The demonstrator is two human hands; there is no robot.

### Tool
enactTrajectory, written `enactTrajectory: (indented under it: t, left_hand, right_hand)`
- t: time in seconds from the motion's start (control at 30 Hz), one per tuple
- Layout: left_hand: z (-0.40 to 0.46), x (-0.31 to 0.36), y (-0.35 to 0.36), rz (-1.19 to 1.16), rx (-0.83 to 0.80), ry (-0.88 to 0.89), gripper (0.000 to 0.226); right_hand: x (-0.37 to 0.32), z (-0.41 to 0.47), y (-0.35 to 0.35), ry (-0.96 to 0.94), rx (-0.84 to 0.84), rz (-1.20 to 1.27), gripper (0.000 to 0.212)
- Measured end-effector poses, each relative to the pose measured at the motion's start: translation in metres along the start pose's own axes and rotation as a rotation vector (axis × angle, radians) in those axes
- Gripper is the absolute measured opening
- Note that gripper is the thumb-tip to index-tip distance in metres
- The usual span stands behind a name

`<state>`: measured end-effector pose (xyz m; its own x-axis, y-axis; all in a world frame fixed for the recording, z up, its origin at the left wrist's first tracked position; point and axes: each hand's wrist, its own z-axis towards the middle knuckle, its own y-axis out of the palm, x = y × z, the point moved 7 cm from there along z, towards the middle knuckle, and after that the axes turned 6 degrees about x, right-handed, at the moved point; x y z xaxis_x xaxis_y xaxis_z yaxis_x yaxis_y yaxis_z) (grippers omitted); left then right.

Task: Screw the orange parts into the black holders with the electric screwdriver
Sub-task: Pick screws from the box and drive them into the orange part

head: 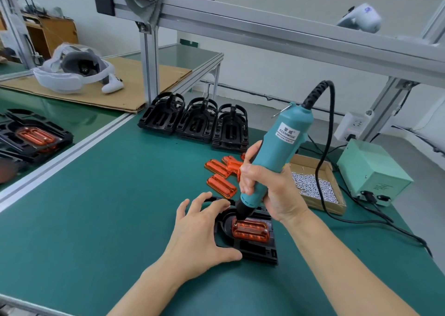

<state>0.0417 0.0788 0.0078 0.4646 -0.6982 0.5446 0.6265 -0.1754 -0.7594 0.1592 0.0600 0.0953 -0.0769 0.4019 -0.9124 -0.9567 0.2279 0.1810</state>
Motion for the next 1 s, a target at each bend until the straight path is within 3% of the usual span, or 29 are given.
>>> enactTrajectory:
  t: [0.17,0.3,0.63,0.8,0.93,1.0]
  left_hand:
    - [0.000,0.000,-0.002,0.004,-0.015,-0.021,0.091]
    - [-0.001,-0.002,-0.003,-0.003,-0.016,-0.055,0.090]
    - [-0.001,-0.007,0.001,0.016,-0.017,-0.032,0.090]
    - [-0.002,-0.009,0.002,0.006,-0.029,-0.047,0.092]
    - [-0.002,-0.008,0.002,0.009,-0.008,-0.047,0.096]
    - [-0.003,-0.009,0.003,0.002,-0.004,-0.049,0.096]
  right_hand:
    - [-0.002,-0.002,-0.012,-0.004,0.105,0.029,0.018]
    - [-0.018,0.002,-0.041,-0.040,0.321,0.135,0.020]
    - [-0.066,-0.026,-0.140,-0.151,0.883,-0.034,0.020]
    - [-0.066,-0.053,-0.186,0.028,0.987,-0.171,0.028]
    - [-0.059,-0.076,-0.220,0.257,0.983,-0.436,0.032]
    - [-0.055,-0.088,-0.236,0.349,0.992,-0.538,0.045]
